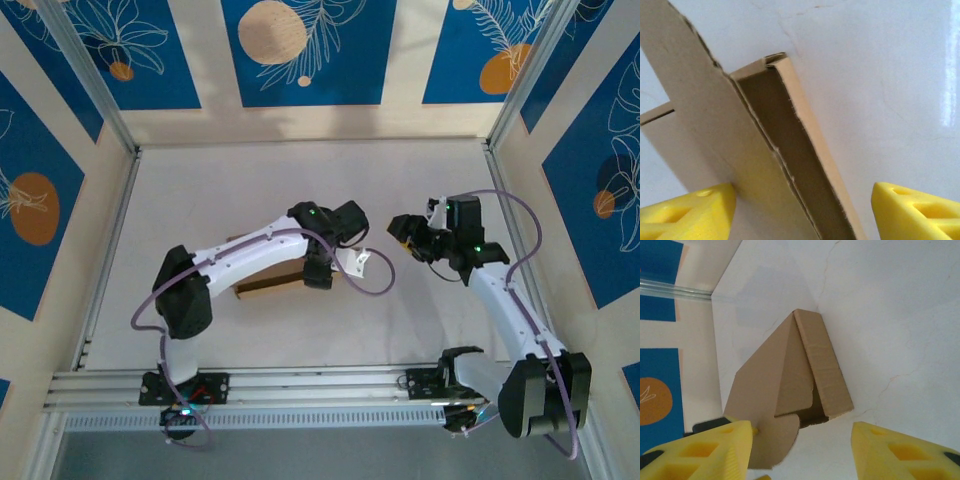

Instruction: Fold the paper box

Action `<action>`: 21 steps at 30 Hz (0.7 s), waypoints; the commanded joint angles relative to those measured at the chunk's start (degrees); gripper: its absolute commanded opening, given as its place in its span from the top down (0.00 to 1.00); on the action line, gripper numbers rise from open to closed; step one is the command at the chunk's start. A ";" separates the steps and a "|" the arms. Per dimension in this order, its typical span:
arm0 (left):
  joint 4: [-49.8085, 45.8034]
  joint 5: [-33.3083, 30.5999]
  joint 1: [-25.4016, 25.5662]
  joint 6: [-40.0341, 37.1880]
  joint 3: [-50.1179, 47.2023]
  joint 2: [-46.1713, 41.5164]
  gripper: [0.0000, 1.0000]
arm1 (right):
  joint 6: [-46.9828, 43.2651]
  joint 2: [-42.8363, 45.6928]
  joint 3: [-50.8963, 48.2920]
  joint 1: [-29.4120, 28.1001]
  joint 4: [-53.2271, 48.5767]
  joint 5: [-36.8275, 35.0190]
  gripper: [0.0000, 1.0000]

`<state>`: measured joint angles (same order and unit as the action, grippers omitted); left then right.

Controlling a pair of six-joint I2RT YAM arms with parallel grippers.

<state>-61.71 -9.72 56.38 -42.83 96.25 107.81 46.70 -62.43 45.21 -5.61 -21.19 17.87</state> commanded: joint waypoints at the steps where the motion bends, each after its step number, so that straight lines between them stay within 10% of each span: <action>1: 8.28 7.61 -0.28 5.54 -8.81 -8.03 0.22 | 0.67 -3.55 1.53 -0.31 0.33 -1.24 0.40; 13: 36.19 8.01 -11.90 33.56 -24.71 -38.37 0.22 | -12.25 -25.03 21.66 -11.08 -4.55 3.21 0.60; 16: 29.28 2.44 -19.75 49.75 -25.71 -39.82 0.35 | -12.91 -26.85 23.83 -12.81 -3.33 6.89 0.72; 21: 30.66 13.96 -35.00 68.61 -39.00 -42.17 0.32 | -16.70 -34.88 29.21 -18.82 -8.73 12.77 0.82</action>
<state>-28.88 -1.19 25.87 9.45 64.51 66.17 33.91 -93.84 73.06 -21.37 -24.56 26.00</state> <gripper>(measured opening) 0.665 0.186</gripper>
